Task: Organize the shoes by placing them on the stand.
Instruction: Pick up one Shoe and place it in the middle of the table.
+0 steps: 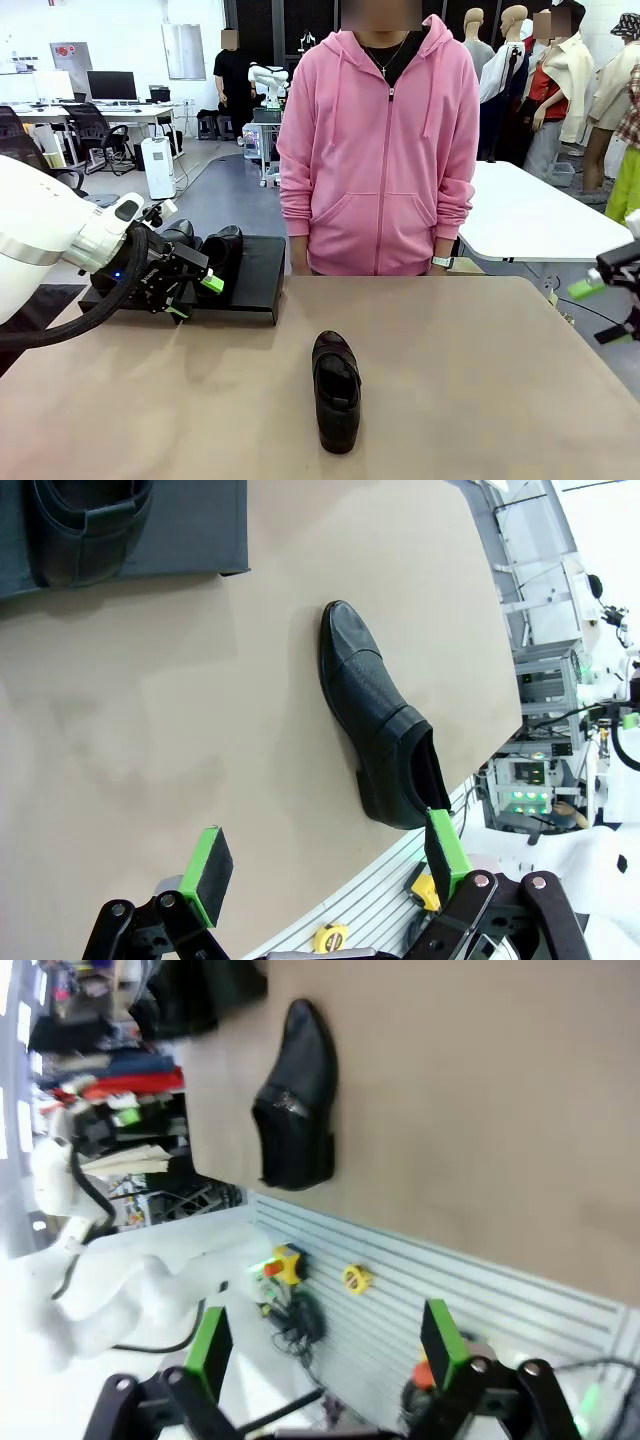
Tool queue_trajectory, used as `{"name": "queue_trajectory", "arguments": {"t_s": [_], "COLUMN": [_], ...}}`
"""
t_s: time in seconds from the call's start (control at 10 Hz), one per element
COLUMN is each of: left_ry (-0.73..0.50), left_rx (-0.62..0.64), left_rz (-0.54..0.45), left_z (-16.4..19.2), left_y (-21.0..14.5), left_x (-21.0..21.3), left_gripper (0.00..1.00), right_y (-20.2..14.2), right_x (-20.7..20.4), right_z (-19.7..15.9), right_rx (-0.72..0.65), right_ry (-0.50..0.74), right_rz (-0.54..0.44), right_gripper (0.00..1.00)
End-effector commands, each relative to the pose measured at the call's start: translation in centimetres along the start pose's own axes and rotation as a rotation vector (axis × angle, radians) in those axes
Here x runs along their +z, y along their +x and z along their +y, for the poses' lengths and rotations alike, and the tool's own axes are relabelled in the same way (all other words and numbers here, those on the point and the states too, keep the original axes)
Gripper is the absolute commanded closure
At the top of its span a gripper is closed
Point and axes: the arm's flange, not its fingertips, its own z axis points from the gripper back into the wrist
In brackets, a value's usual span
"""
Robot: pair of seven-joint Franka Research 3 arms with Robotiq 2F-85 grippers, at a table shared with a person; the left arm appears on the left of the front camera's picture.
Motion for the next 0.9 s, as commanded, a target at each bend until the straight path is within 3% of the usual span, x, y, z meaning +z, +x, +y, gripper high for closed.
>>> {"name": "queue_trajectory", "arguments": {"t_s": [0.0, 0.1, 0.8], "left_ry": [0.003, 0.003, 0.003], "left_rx": [0.009, 0.009, 0.009], "left_rz": [0.001, 0.001, 0.001], "left_z": [-0.2, -0.2, -0.2], "left_y": [-0.1, -0.1, -0.1], "left_x": [0.2, 0.2, 0.2], "left_gripper": [0.0, 0.0, 0.0], "right_y": [-0.4, 0.0, 0.0], "right_x": [-2.4, 0.0, 0.0], "right_z": [-1.7, 0.0, 0.0], "right_rx": [0.126, 0.0, 0.0], "right_ry": [-0.009, 0.0, 0.0], "right_rz": [-0.026, 0.0, 0.0], "right_gripper": [0.0, 0.0, 0.0]}}
